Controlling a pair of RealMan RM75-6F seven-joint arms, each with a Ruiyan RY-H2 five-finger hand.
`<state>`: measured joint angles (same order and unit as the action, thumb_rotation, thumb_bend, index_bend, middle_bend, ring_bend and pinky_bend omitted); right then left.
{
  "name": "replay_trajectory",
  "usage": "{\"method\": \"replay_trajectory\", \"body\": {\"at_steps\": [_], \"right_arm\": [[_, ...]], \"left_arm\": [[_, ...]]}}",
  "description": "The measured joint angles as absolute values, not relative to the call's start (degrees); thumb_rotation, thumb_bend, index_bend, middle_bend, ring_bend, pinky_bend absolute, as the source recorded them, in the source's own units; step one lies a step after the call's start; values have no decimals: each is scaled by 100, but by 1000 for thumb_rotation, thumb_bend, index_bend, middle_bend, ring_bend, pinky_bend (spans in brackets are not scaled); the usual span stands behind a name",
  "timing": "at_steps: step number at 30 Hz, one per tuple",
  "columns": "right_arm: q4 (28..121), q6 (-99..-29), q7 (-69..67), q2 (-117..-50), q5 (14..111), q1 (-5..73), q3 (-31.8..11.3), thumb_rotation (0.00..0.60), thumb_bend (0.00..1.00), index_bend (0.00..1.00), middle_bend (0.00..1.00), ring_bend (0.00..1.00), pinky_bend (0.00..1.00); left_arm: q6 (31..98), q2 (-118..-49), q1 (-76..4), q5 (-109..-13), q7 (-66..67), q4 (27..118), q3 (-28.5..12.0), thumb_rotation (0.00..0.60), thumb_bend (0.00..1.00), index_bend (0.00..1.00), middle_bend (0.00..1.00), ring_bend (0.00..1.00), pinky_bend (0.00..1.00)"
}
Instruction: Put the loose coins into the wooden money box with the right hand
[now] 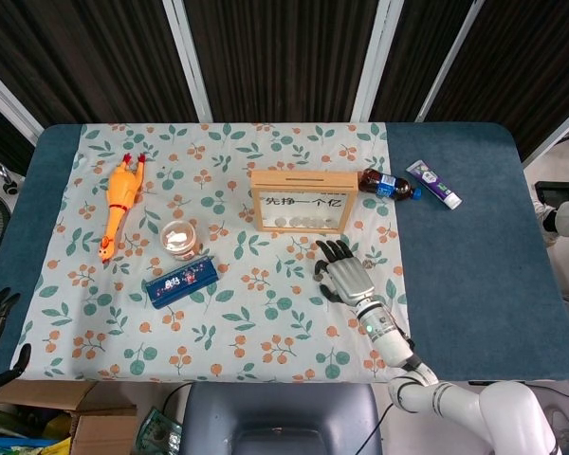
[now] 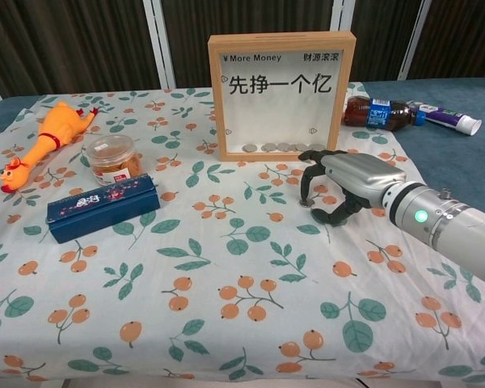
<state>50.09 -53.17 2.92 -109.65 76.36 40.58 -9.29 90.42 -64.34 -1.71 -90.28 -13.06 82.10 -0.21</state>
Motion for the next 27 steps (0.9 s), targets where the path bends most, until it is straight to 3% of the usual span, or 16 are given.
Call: {"method": "replay_trajectory", "body": {"at_steps": [27], "right_arm": [[4780,-5151,498,-11150,7529,4255,-1082,600,539,614,147,0,0]], "left_arm": [[9117,-6422,-109,-8998,-1354,8186,-46,600,444,0,0,0,0]]}}
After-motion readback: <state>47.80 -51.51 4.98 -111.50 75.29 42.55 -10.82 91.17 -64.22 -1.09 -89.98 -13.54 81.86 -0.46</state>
